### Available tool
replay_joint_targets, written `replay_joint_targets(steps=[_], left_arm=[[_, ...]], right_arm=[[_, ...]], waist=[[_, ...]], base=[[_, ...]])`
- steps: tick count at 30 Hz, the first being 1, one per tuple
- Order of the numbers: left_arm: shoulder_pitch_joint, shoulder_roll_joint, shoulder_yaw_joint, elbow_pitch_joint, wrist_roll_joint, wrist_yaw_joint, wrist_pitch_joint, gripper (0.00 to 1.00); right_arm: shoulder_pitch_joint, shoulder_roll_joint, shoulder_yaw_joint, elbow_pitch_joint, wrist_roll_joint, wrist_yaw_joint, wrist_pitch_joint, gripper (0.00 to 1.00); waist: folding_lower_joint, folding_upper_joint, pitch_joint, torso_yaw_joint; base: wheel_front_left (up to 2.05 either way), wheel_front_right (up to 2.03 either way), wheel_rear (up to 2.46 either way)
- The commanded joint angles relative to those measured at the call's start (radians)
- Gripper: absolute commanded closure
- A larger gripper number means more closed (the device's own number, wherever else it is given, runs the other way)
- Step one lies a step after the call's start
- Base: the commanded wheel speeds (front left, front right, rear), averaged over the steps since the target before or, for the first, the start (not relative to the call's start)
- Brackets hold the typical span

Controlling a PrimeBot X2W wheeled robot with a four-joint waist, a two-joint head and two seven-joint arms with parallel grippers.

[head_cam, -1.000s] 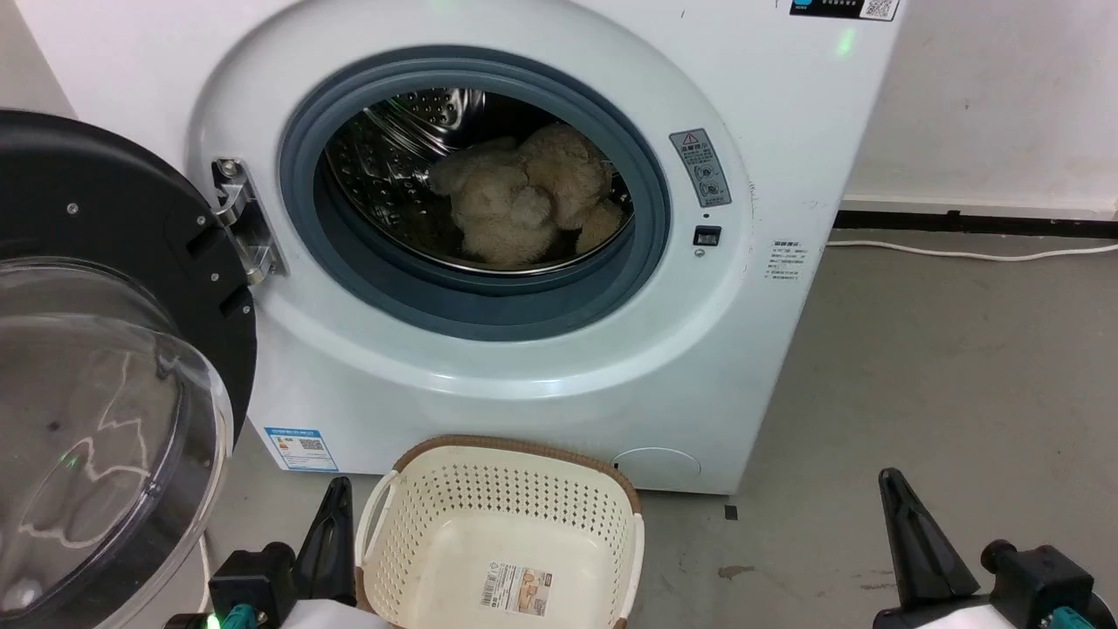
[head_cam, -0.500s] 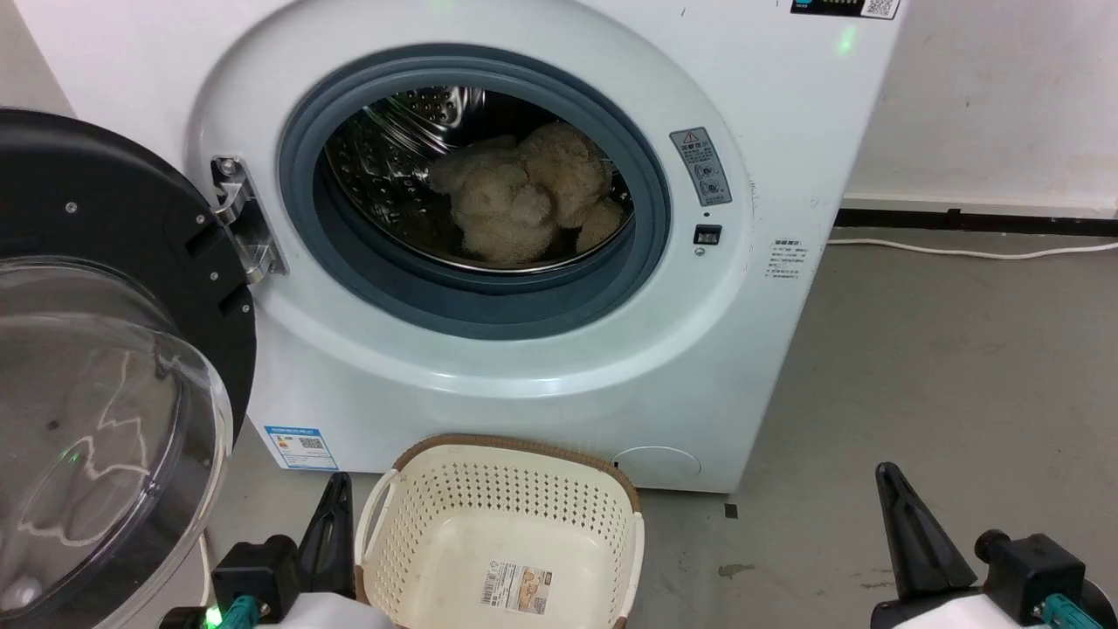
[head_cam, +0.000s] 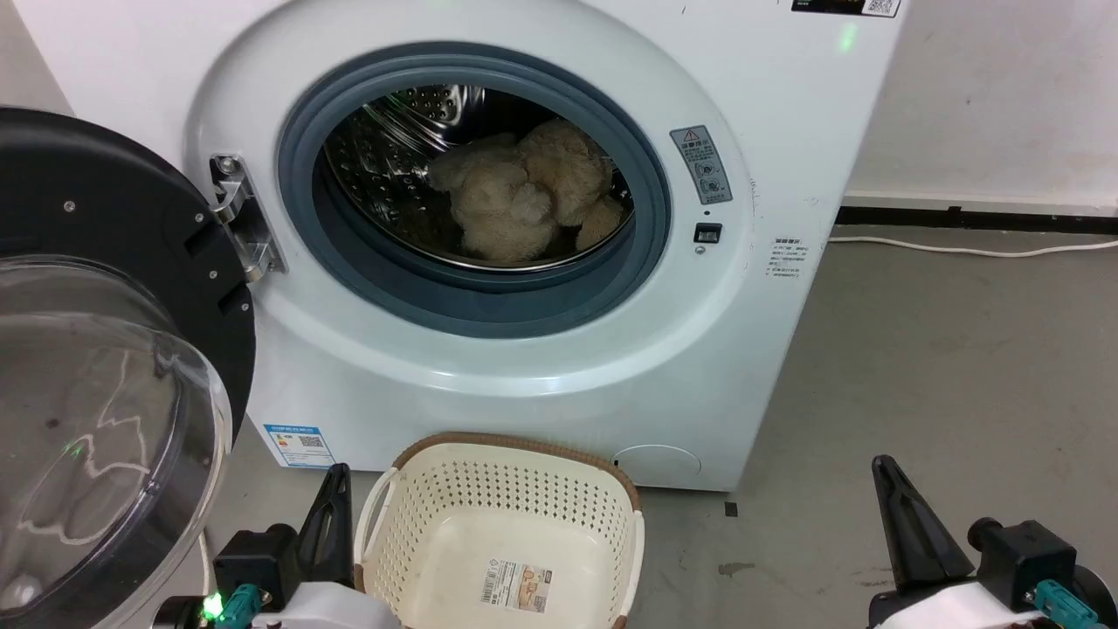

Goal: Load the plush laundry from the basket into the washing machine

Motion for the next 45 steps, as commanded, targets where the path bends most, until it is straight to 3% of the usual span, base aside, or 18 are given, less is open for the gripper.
replay_joint_targets(steps=[1,45], left_arm=[[-0.012,-0.002,0.004,-0.009,0.012,-0.004,0.005,1.00],[-0.036,-0.023,0.041,-0.051,0.110,-0.019,0.095,1.00]], right_arm=[[-0.015,0.005,-0.001,-0.003,-0.010,0.000,0.005,1.00],[-0.061,0.010,-0.007,-0.006,-0.082,0.001,0.096,1.00]], waist=[[-0.0001,0.0000,0.000,0.000],[-0.0001,0.0000,0.010,-0.001]], base=[[0.00,0.00,0.00],[0.00,0.00,0.00]])
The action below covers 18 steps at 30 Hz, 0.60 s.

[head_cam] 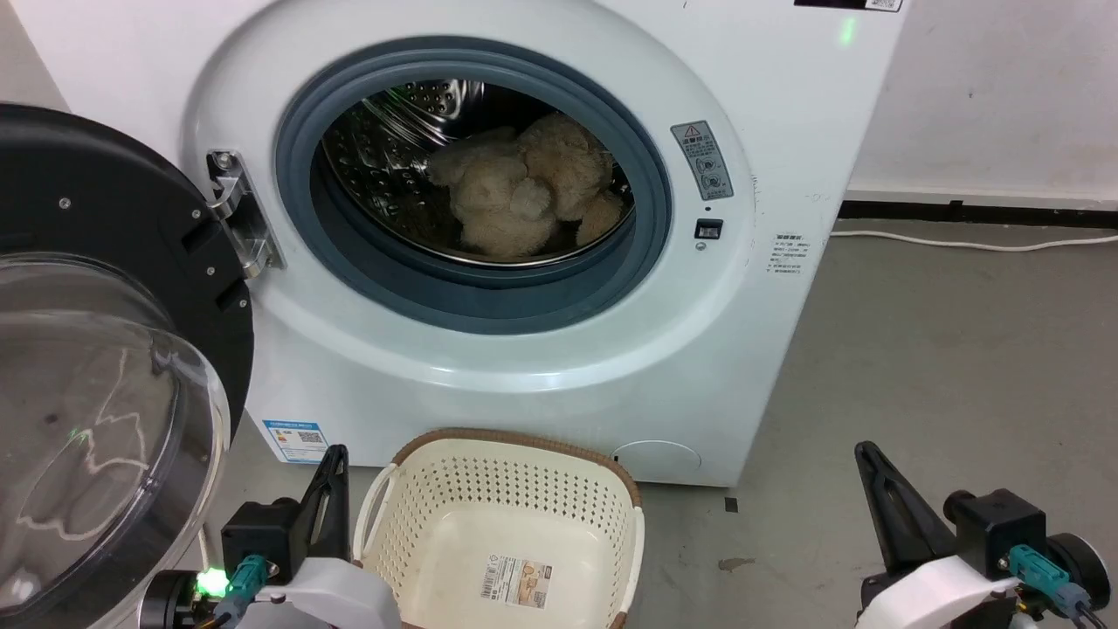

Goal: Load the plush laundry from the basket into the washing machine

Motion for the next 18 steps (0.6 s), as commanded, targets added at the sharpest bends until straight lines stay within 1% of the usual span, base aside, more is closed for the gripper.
replay_joint_targets(steps=[1,18], left_arm=[[-0.013,-0.003,0.005,-0.007,0.013,-0.002,0.008,1.00],[-0.020,-0.009,0.016,-0.019,0.042,-0.007,0.034,1.00]], right_arm=[[-0.016,0.005,-0.002,-0.004,-0.012,0.001,0.009,1.00],[-0.029,0.006,-0.003,-0.005,-0.033,0.001,0.036,1.00]], waist=[[-0.0001,0.0000,0.000,0.000],[-0.0001,0.0000,0.003,0.000]], base=[[0.00,0.00,0.00],[0.00,0.00,0.00]])
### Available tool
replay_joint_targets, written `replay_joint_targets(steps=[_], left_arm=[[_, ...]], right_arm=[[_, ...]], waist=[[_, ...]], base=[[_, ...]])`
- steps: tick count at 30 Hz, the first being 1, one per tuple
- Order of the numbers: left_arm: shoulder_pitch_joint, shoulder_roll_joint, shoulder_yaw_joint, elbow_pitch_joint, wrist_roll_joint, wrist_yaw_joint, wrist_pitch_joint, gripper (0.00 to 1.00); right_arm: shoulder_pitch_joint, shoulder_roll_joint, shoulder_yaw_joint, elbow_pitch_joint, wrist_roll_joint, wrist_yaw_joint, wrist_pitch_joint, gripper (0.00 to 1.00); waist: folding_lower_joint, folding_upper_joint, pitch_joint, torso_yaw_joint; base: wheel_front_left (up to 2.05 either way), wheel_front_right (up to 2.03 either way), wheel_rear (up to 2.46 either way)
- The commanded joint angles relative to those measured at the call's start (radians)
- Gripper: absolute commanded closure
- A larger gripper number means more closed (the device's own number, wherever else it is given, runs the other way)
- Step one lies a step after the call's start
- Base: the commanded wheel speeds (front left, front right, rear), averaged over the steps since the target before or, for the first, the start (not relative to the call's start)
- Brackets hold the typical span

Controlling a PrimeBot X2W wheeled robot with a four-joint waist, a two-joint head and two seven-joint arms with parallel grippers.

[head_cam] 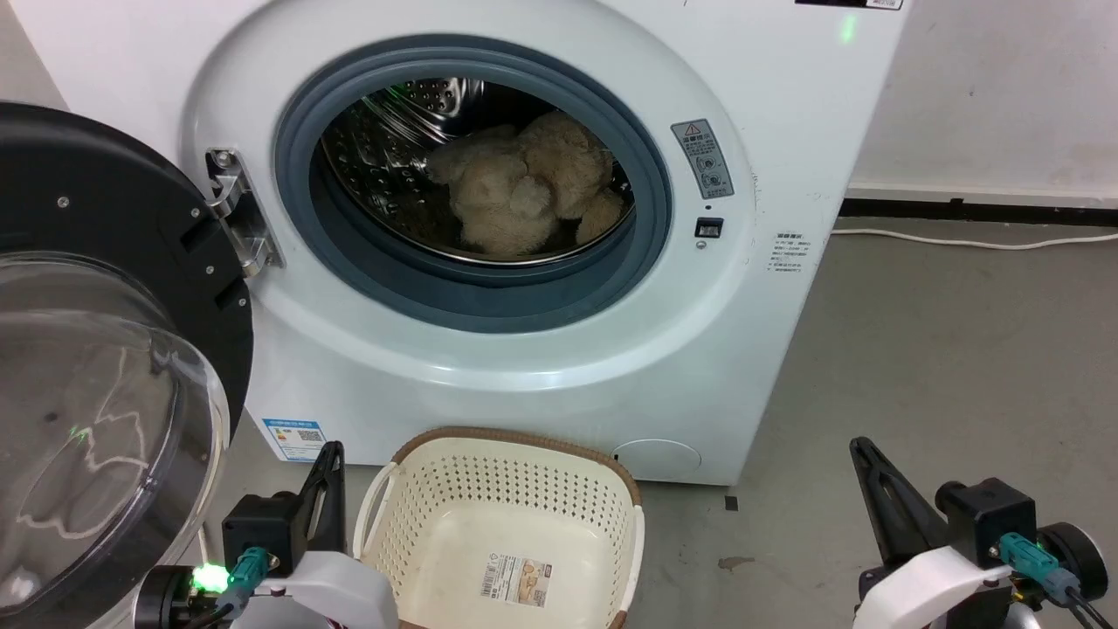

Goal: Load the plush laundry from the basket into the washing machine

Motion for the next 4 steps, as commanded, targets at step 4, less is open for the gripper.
replay_joint_targets(steps=[4], left_arm=[[-0.015,-0.002,0.003,-0.006,0.009,-0.006,0.000,1.00]], right_arm=[[-0.012,0.005,-0.002,-0.004,-0.008,0.001,0.000,1.00]], waist=[[0.0000,0.0000,0.000,0.000]], base=[[0.00,0.00,0.00]])
